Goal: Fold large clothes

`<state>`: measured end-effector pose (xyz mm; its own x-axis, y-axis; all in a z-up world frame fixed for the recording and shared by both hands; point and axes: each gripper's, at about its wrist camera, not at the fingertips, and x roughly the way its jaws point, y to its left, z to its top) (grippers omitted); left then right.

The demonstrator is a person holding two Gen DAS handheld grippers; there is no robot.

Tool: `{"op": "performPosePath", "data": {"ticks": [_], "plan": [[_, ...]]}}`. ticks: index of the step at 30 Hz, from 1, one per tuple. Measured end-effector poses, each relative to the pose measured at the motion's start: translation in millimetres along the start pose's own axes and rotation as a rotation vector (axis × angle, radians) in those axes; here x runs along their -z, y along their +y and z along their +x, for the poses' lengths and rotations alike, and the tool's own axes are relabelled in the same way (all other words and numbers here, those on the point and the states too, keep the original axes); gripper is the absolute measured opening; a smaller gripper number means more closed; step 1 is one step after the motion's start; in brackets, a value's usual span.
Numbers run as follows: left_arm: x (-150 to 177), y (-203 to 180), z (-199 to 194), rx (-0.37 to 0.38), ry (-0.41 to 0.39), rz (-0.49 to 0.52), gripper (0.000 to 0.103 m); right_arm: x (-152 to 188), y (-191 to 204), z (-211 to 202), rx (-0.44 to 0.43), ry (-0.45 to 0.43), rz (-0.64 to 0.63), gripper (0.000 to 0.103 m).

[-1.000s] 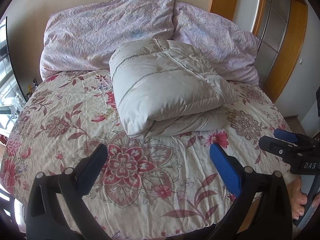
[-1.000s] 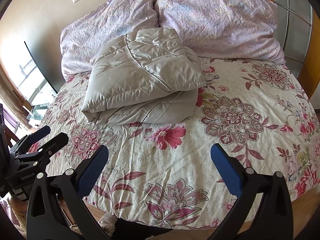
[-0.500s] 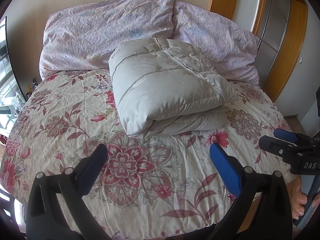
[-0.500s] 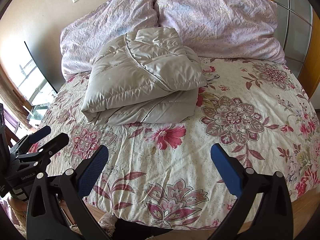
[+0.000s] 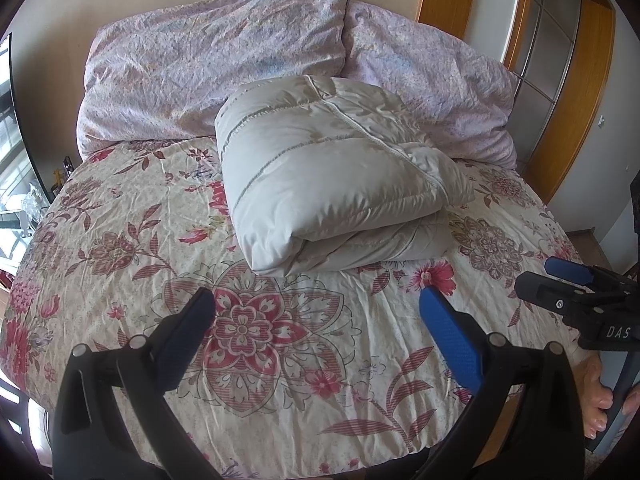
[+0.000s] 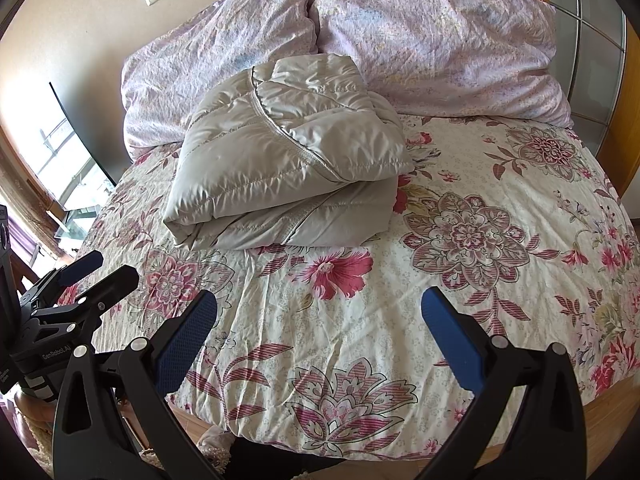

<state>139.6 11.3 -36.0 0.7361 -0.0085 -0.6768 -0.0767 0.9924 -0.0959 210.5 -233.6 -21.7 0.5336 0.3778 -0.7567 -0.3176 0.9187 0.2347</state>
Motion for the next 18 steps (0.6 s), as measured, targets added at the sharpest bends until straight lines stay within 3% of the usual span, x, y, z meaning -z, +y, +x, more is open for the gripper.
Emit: {"op": "performPosePath", "data": {"ticks": [18], "plan": [[-1.5,-1.6,-2.9,0.004,-0.011,0.020,0.101,-1.4,-0.8,1.8,-0.004,0.002,-0.005,0.102]]}}
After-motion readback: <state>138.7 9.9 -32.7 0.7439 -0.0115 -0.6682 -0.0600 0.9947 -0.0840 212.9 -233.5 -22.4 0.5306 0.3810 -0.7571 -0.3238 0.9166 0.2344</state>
